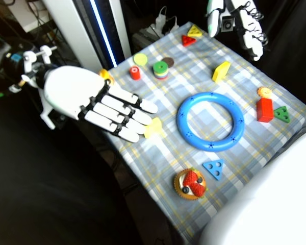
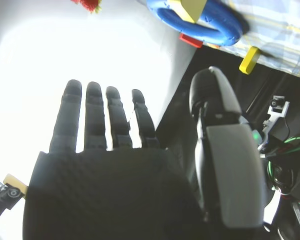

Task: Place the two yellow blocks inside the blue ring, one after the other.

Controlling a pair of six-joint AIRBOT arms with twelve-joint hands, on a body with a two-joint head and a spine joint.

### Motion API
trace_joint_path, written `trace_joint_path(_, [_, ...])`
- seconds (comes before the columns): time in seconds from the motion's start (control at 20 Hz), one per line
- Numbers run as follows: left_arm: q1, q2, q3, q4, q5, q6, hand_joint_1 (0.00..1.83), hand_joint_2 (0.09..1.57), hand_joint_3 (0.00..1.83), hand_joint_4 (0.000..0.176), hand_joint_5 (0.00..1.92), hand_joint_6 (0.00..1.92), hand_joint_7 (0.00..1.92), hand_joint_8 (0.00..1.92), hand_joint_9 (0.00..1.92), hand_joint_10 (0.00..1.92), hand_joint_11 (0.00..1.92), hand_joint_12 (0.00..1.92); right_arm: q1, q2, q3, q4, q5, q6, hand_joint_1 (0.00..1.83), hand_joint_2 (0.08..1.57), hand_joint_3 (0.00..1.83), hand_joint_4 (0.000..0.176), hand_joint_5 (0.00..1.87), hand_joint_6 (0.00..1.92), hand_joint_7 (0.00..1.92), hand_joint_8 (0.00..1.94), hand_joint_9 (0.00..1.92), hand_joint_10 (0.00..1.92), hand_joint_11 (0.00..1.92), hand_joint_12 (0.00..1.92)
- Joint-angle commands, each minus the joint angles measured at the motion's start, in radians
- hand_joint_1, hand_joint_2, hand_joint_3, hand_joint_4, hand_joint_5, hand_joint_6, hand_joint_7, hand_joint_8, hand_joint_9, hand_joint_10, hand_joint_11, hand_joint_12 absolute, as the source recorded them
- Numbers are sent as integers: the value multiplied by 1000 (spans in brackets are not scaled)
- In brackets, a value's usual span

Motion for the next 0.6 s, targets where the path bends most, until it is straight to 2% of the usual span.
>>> trace_joint_path(0.0, [-15,0,3,13,-111,-5,719,1161,0,20,67,0,60,0,109,82,0,947,12,-1,1,-8,126,-2,606,1254,10,0,0,0,0,0,28,72,0,781])
trace_joint_path(0.05, [-16,-1,3,15,-109,-6,739,1147,0,18,60,0,42,0,96,68,0,941,12,-1,0,-8,126,-2,574,1262,3,0,0,0,0,0,33,70,0,857])
trace_joint_path(0.2, [-13,0,1,16,-100,-6,832,1058,0,33,28,0,0,0,53,13,0,760,12,-5,2,-6,126,-2,531,1268,3,0,0,0,0,0,14,60,0,879])
trace_joint_path(0.25, [-10,0,3,14,-90,-6,883,1016,0,34,29,0,0,0,60,11,0,782,12,-5,2,-4,126,-2,512,1270,3,0,0,0,0,0,4,55,0,877])
trace_joint_path(0.3, [-5,0,6,7,-77,-6,880,1009,0,46,10,0,0,0,51,6,0,790,12,-5,3,-1,126,-2,485,1273,2,0,0,0,0,0,2,39,0,839])
trace_joint_path(0.4, [1,-4,15,-7,-55,-6,1022,977,0,29,73,4,63,6,55,5,0,672,12,-5,4,5,129,-2,491,1269,0,0,0,0,0,0,18,6,0,753])
trace_joint_path(0.45, [2,-12,27,-18,-35,-6,1113,973,0,14,124,5,120,8,88,12,0,679,12,-5,4,8,130,-1,498,1266,0,0,0,0,0,0,25,8,0,752])
trace_joint_path(0.5, [1,-27,46,-41,-8,-6,1182,970,0,0,180,8,188,13,146,26,0,824,11,-6,4,9,130,0,485,1269,0,0,0,0,0,0,19,6,0,679])
trace_joint_path(0.55, [1,-35,56,-54,2,-6,1199,1015,7,0,222,10,245,15,197,35,0,954,11,-7,4,9,130,0,496,1277,3,0,0,0,0,0,29,9,0,664])
